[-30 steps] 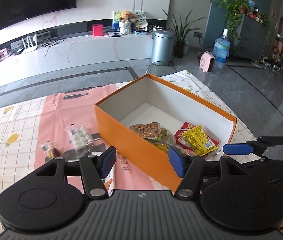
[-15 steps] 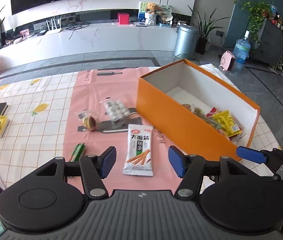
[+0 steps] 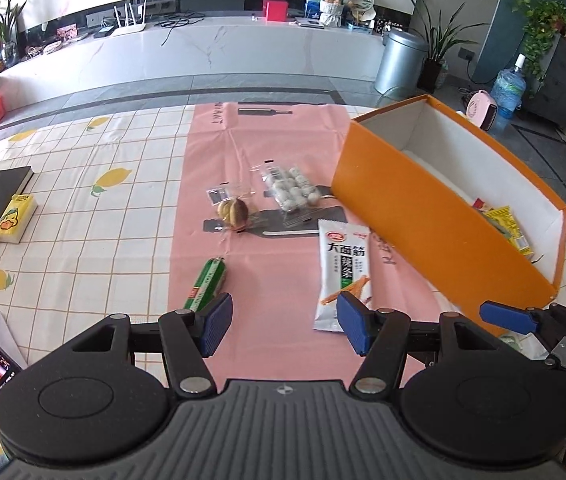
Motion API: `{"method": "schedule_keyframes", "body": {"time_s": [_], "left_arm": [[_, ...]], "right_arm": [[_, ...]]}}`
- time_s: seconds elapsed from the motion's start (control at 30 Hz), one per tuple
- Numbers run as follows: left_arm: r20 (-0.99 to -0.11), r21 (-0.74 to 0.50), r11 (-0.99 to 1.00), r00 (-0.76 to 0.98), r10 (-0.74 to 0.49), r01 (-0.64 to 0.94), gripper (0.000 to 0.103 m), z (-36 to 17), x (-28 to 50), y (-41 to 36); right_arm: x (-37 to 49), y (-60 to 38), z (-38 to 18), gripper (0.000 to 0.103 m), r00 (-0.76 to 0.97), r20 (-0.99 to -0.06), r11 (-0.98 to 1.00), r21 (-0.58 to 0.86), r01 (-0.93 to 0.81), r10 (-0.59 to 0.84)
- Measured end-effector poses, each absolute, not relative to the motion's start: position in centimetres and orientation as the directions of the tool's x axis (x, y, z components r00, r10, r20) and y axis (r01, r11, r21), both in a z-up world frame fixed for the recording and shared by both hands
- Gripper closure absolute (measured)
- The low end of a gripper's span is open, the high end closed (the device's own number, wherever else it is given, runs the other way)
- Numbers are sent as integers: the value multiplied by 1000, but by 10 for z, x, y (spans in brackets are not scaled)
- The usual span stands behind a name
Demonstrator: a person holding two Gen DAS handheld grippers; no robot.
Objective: Organize snacks
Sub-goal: 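Withdraw both tools from the box back over the remaining snacks, then grasp the green sausage with the left tool while the right tool grasps the white stick-snack packet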
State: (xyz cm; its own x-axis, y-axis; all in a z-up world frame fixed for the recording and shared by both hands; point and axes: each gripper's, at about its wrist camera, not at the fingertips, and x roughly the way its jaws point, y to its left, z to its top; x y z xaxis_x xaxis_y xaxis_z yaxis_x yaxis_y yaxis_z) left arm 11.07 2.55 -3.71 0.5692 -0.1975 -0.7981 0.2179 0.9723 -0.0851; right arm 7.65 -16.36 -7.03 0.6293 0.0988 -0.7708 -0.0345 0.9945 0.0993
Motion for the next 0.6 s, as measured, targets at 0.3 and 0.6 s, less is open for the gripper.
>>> {"method": "schedule_keyframes", "body": {"time_s": [0.3,0.6], "left_arm": [[-837,-68,977,521,-166,202,32,-56,143,42],[-918,-71,988,377,-119,140,30,-91,179,54]], "right_arm": [[111,-146,-90,19,580,-809,995,94,-29,93],[146,-130,-107,19,548,-832,996,81,-29,84]]}}
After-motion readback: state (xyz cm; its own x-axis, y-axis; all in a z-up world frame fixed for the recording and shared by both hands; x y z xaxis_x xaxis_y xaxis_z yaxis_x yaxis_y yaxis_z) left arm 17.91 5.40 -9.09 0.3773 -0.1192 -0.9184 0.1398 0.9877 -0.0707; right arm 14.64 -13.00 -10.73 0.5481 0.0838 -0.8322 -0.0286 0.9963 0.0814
